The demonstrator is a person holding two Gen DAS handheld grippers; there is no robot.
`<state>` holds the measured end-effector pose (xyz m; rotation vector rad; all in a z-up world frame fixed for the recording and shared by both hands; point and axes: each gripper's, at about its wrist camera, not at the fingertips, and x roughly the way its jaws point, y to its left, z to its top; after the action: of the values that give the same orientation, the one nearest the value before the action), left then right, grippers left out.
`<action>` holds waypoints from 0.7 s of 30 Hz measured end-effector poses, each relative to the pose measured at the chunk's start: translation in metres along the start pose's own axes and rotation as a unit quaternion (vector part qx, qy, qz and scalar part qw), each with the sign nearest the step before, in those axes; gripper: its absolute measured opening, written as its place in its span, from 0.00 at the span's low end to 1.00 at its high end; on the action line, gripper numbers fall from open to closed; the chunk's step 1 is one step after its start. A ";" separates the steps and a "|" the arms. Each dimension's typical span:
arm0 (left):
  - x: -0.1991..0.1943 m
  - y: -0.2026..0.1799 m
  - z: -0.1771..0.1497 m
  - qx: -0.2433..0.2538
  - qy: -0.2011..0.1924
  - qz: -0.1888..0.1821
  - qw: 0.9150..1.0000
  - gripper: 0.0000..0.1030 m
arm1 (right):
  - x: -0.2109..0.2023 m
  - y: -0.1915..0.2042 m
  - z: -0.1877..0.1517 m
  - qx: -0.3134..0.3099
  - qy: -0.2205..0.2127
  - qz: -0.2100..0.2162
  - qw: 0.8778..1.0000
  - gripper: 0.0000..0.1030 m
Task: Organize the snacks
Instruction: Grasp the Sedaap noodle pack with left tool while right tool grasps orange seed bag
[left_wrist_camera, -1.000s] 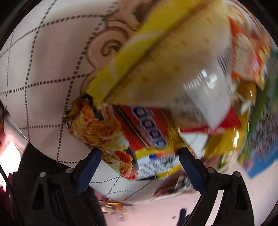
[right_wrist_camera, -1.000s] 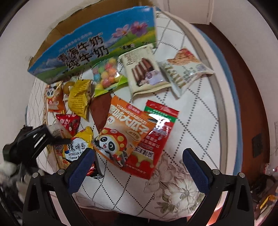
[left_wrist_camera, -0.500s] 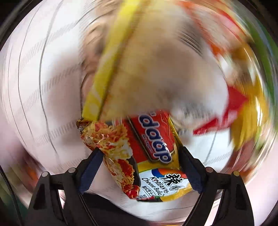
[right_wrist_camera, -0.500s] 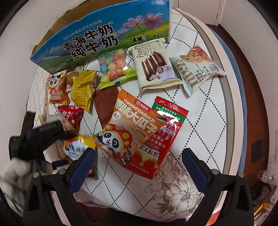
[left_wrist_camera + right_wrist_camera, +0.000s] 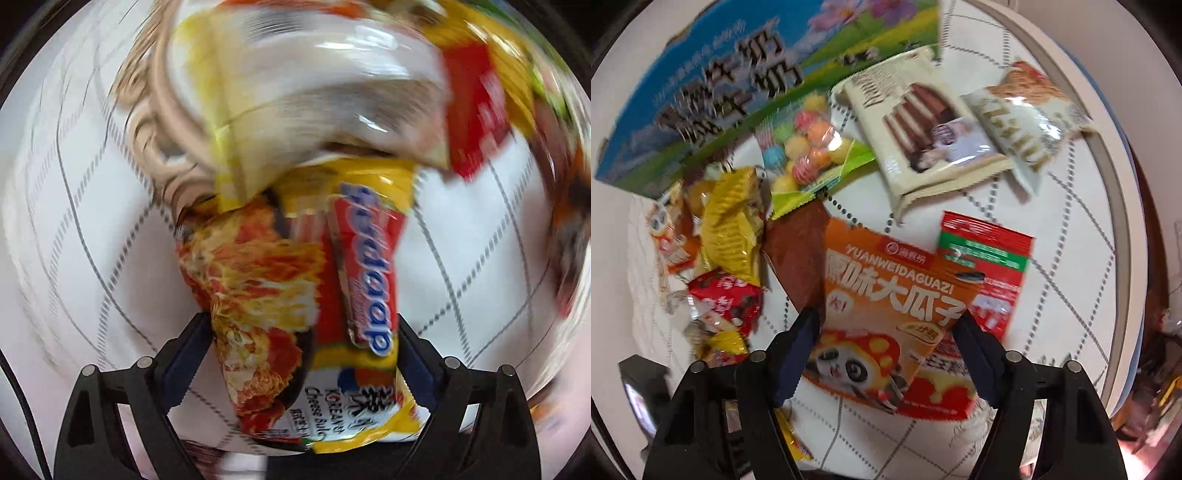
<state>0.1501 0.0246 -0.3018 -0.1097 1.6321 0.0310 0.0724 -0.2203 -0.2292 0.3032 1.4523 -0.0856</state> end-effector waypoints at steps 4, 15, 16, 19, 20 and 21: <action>-0.001 0.013 -0.004 -0.038 -0.003 -0.042 0.998 0.92 | 0.002 0.028 -0.014 -0.090 0.006 -0.037 0.995 0.65; 0.012 -0.040 -0.042 0.080 -0.051 0.002 0.996 0.86 | 0.029 0.060 -0.062 -0.218 0.059 -0.076 0.971 0.64; 0.012 -0.043 -0.043 0.078 -0.049 0.002 0.996 0.86 | 0.031 0.060 -0.062 -0.222 0.058 -0.078 0.970 0.64; 0.013 -0.047 -0.044 0.058 -0.033 -0.004 0.998 0.86 | 0.040 0.062 -0.060 -0.222 0.055 -0.076 0.971 0.65; 0.014 -0.044 -0.047 0.050 -0.027 -0.006 0.998 0.86 | 0.042 0.062 -0.061 -0.214 0.057 -0.069 0.973 0.66; 0.015 -0.044 -0.050 0.037 -0.017 -0.010 0.999 0.86 | 0.043 0.059 -0.060 -0.208 0.062 -0.062 0.974 0.69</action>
<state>0.1031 -0.0244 -0.3110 -0.0682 1.5968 -0.0427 0.0339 -0.1426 -0.2677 -0.1275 1.5715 0.1396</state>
